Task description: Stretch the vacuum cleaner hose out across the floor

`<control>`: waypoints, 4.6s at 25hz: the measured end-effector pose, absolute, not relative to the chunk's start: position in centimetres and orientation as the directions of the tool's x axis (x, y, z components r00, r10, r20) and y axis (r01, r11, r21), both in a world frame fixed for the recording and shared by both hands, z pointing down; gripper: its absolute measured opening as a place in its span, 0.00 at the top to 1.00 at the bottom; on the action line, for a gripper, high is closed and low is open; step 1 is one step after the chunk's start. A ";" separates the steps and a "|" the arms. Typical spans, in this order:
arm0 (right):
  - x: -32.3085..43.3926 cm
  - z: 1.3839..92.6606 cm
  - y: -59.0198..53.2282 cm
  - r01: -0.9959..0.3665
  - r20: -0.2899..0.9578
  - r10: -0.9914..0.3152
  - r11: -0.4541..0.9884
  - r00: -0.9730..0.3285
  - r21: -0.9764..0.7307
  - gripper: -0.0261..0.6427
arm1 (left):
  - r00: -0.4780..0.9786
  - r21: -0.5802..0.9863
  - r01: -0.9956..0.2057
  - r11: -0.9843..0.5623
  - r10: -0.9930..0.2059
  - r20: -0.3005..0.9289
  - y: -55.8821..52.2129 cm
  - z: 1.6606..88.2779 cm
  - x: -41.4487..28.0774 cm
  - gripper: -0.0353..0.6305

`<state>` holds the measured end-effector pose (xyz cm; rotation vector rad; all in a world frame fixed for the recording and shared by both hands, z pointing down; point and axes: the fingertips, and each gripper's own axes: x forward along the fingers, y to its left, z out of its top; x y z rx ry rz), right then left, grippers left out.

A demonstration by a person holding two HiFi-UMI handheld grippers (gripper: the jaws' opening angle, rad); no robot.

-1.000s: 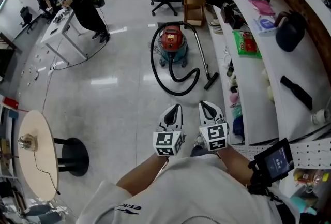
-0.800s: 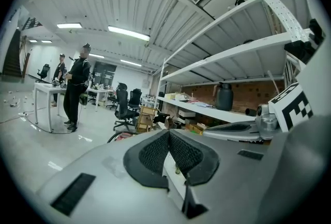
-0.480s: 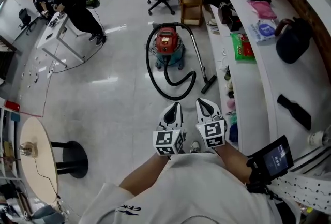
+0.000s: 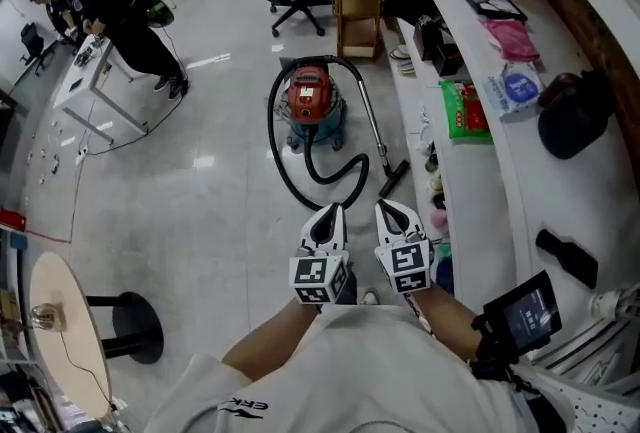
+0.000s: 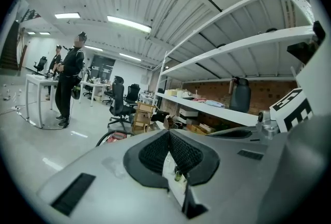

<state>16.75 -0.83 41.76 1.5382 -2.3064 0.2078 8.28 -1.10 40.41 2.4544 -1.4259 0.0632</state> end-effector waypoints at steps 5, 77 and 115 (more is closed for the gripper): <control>16.3 41.3 -6.8 -0.922 0.379 -0.871 0.374 -0.313 0.098 0.97 | 0.550 0.233 -0.828 -0.509 -0.818 0.166 -7.5 39.6 7.9 0.94; 19.7 48.2 -56.9 -0.907 0.553 -0.785 0.405 -0.280 0.116 0.97 | 0.484 0.285 -0.869 -0.404 -0.814 0.321 -56.9 46.8 8.1 0.94; 27.4 77.3 -78.6 -0.835 0.737 -0.560 0.549 -0.377 -0.010 0.97 | 0.444 0.283 -0.896 -0.343 -0.665 0.600 -79.9 75.4 16.2 0.94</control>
